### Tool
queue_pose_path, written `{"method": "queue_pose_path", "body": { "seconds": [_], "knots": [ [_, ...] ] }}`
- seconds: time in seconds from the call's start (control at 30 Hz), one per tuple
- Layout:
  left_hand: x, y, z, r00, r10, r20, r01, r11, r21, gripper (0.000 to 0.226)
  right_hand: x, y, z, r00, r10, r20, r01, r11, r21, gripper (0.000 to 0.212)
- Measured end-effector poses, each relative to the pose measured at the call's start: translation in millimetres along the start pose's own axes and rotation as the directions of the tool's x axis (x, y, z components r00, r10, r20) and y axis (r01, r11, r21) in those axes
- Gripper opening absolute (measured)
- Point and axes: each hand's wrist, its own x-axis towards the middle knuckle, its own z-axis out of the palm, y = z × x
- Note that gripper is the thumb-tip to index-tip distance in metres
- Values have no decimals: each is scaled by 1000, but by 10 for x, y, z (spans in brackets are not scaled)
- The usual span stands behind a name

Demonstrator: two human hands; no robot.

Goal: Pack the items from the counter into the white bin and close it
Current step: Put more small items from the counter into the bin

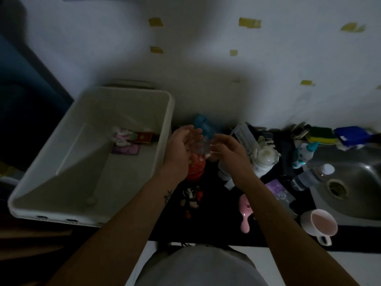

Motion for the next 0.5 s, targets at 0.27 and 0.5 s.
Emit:
{"method": "queue_pose_path", "body": {
  "seconds": [0.27,0.5],
  "knots": [
    [-96,-507,-82,991,-61,-120,66,997,33,24,-142,300,-240,997,47,67,-47,999,5,20],
    [-129,-917,-386,962,-127,-241,154,984,94,23,-253,661,-204,977,193,95,-189,981,-50,26]
  ]
}}
